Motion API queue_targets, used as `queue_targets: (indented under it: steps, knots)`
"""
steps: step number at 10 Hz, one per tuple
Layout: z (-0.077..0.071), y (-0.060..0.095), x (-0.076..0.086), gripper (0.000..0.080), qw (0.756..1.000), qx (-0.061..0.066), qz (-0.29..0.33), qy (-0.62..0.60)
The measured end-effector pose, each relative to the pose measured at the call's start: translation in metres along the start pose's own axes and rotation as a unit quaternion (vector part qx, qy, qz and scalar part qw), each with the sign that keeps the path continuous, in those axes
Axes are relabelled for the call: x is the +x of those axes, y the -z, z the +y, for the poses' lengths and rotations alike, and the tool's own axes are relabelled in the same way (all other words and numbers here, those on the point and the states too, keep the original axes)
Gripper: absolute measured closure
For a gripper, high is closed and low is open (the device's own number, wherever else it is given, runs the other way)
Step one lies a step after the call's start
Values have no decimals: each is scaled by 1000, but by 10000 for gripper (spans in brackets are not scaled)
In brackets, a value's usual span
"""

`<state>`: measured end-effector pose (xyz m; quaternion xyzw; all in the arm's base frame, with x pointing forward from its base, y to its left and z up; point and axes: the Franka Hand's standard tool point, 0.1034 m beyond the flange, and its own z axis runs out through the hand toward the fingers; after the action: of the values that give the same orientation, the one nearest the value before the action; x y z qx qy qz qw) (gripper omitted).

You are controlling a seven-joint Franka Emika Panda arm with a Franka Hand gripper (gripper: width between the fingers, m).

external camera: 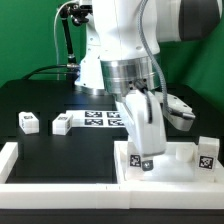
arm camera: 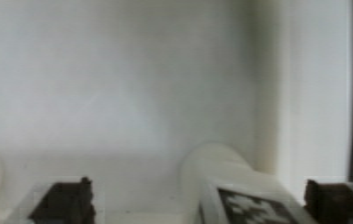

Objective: Assemble square table

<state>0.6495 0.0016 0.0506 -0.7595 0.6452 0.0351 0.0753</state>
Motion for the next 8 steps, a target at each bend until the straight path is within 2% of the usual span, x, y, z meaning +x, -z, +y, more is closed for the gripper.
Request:
queue_targets:
  steps: [1, 2, 6, 7, 8]
  knots:
    - [-1, 3, -2, 176, 996, -10, 7, 87]
    - [-4, 6, -8, 158, 993, -10, 15, 115]
    - [-2, 5, -3, 150, 962, -15, 14, 271]
    - [-5, 12, -2, 150, 924, -24, 23, 380]
    - [-9, 21, 0, 150, 881, -21, 29, 472]
